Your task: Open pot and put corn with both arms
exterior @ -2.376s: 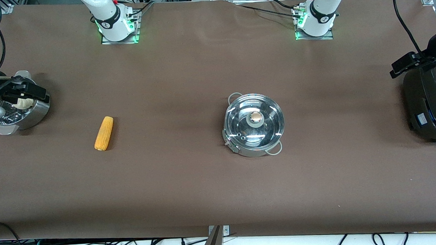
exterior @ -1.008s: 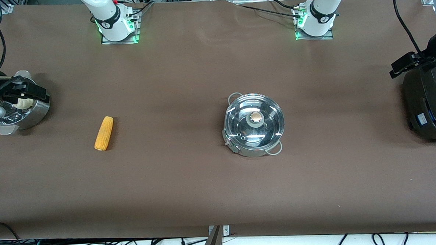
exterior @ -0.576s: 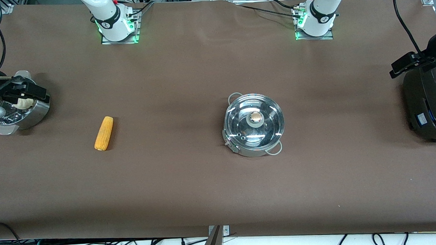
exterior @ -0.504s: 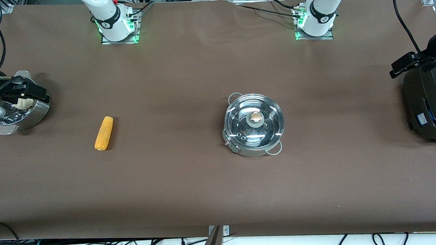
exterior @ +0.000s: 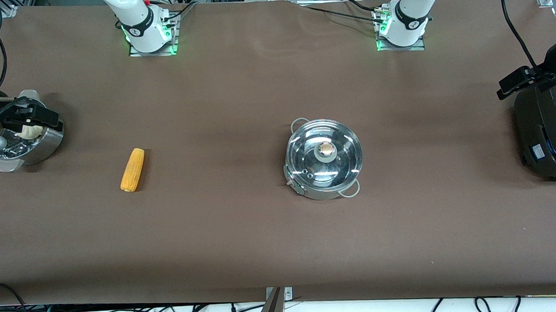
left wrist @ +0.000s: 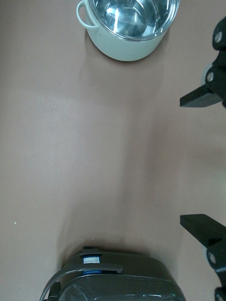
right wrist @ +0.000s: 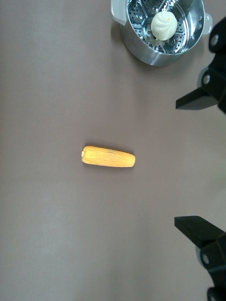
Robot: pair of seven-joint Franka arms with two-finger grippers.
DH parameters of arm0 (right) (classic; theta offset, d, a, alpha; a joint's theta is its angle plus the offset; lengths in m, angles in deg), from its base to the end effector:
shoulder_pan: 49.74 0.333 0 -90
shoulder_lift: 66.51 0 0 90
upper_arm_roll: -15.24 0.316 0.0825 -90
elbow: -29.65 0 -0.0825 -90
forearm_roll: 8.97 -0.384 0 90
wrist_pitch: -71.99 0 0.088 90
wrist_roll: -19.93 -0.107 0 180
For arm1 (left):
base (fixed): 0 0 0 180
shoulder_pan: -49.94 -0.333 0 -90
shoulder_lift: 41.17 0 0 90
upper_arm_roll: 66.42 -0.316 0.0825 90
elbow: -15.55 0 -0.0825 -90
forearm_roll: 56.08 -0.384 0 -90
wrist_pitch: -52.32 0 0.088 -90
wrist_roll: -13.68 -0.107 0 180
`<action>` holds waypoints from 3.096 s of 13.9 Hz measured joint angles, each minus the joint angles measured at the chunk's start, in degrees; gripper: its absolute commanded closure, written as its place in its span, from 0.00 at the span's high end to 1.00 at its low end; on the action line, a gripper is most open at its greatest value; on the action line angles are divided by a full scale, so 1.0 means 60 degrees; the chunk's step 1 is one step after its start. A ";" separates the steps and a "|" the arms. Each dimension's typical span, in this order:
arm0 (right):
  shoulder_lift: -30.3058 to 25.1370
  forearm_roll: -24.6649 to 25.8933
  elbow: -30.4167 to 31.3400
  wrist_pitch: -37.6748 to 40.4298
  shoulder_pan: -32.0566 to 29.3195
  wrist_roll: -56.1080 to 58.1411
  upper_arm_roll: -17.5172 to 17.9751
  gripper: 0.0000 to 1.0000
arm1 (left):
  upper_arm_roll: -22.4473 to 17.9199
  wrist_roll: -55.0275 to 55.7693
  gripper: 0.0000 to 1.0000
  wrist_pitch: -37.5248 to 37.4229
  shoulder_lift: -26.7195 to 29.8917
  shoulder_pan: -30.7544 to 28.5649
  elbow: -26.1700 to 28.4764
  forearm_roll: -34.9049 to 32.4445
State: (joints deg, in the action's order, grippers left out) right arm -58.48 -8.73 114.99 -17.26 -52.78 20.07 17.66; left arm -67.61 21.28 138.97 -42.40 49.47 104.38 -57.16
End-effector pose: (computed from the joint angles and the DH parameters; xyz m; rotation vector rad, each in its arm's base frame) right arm 0.5940 -0.0086 0.5812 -3.1373 0.0133 0.1126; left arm 0.5545 0.0181 0.6172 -3.1077 -0.2525 0.0911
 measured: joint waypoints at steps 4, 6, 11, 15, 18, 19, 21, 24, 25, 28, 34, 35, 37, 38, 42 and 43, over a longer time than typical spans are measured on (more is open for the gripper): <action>0.0075 0.0000 0.0000 -0.0001 -0.0008 0.0001 -0.0004 1.00 | 0.0000 0.0000 1.00 0.0000 0.0000 -0.0013 0.0000 0.0000; 0.0222 0.0001 0.0000 -0.0007 -0.0009 0.0001 -0.0004 1.00 | 0.0000 0.0000 1.00 0.0000 0.0000 -0.0040 0.0000 0.0000; 0.0629 -0.0001 0.0000 -0.0022 -0.0009 0.0000 -0.0004 1.00 | 0.0000 0.0000 1.00 -0.0008 -0.0005 -0.0056 0.0000 0.0000; 0.1243 -0.0016 -0.0001 -0.0154 -0.0004 0.0000 -0.0003 1.00 | 0.0000 0.0000 1.00 -0.0008 -0.0009 -0.0056 0.0000 0.0000; 0.1989 -0.0085 0.0001 -0.0822 0.0019 0.0000 0.0012 1.00 | 0.0000 0.0000 1.00 -0.0008 -0.0061 -0.0057 0.0007 0.0013; 0.2287 -0.0102 0.0004 -0.1104 0.0039 -0.0002 0.0025 1.00 | 0.0000 0.0000 1.00 -0.0008 -0.0114 -0.0057 0.0011 0.0016; 0.2900 -0.0128 0.0013 -0.1796 0.0125 -0.0012 0.0067 1.00 | 0.0010 -0.0009 1.00 -0.0008 -0.0256 -0.0056 0.0019 0.0016; 0.3981 -0.0139 0.0046 -0.3018 0.0484 -0.0515 0.0088 1.00 | 0.0146 -0.0018 1.00 -0.0026 -0.0420 -0.0032 0.0325 0.0021; 0.4307 -0.0139 0.0058 -0.3350 0.0587 -0.0643 0.0089 1.00 | 0.0199 -0.0019 1.00 -0.0027 -0.0473 -0.0027 0.0538 0.0053; 0.4987 -0.0138 0.0364 -0.4272 0.0665 -0.0738 0.0078 1.00 | 0.0596 -0.0006 1.00 0.0018 -0.0605 -0.0023 0.0734 0.0723; 0.5089 -0.0113 0.0876 -0.4694 0.0580 -0.0435 -0.0083 1.00 | 0.2402 0.2303 1.00 0.1340 -0.1025 0.0176 0.0784 0.0927; 0.5074 -0.0112 0.0881 -0.4690 0.0568 -0.0332 -0.0138 1.00 | 0.2591 0.2649 1.00 0.1655 -0.1161 0.0285 0.0812 0.0927; 0.5023 -0.0113 0.1016 -0.4685 0.0525 -0.0259 -0.0218 1.00 | 0.2800 0.3042 1.00 0.2303 -0.1489 0.0603 0.0886 0.0939; 0.4955 -0.0112 0.1183 -0.4685 0.0518 -0.0251 -0.0267 1.00 | 0.2828 0.3147 1.00 0.2624 -0.1696 0.0853 0.0913 0.0957; 0.4654 -0.0113 0.1842 -0.4696 0.0510 -0.0245 -0.0363 1.00 | 0.2849 0.4163 1.00 0.3755 -0.2611 0.1938 0.0932 0.0960; 0.4603 -0.0113 0.1960 -0.4704 0.0510 -0.0245 -0.0373 1.00 | 0.2851 0.4491 1.00 0.4031 -0.2822 0.2194 0.0932 0.0955</action>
State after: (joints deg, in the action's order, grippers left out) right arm -30.87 -9.41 126.74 -45.48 -49.72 18.60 15.42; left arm -50.50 48.22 163.16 -59.34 62.63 109.97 -51.43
